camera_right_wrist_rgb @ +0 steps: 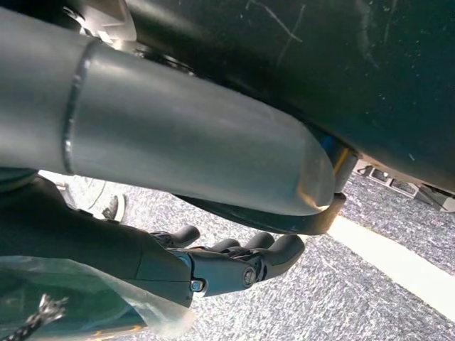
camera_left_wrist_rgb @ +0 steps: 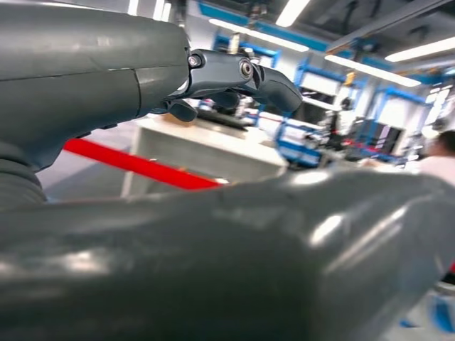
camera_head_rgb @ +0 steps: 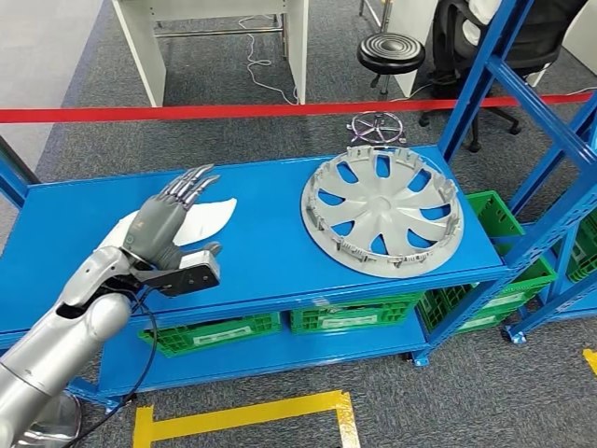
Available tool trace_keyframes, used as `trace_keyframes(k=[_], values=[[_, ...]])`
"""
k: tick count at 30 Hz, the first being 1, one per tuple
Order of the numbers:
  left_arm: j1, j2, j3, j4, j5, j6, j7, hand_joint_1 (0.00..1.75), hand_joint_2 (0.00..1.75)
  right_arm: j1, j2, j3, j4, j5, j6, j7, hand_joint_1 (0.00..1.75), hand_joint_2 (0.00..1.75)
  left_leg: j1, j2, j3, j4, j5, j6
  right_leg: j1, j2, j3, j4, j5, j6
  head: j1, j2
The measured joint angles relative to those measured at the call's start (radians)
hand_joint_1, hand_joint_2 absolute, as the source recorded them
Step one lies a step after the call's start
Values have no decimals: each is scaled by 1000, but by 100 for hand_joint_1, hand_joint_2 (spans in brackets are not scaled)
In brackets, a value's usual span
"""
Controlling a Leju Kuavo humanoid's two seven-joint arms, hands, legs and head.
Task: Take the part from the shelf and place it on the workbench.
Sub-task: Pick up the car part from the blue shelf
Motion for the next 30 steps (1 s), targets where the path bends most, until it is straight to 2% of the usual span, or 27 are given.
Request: trace_keyframes(k=[5,8,12,22,30], values=[[46,11,21,51,-47,75,5,0,0,6,0,0,0,-1,-9,-1,0,0,0,0,0,0,0,0,0,0,0,0,0,0,0,0],[74,14,41,78,-39,79,-16,0,0,9,0,0,0,0,-12,-1,0,0,0,0,0,0,0,0,0,0,0,0,0,0,0,0],[97,12,56,121,-21,65,-50,0,175,10,0,1,0,6,-13,-2,0,0,0,0,0,0,0,0,0,0,-1,0,0,0,0,0],[93,-29,57,335,-75,16,-14,0,175,13,-4,6,0,7,-13,-4,0,0,0,0,0,0,0,0,0,0,0,0,0,0,0,0],[82,-45,58,456,-126,34,1,0,175,18,-8,7,0,8,-15,-4,0,0,0,0,0,0,0,0,0,-1,0,0,0,0,0,0]])
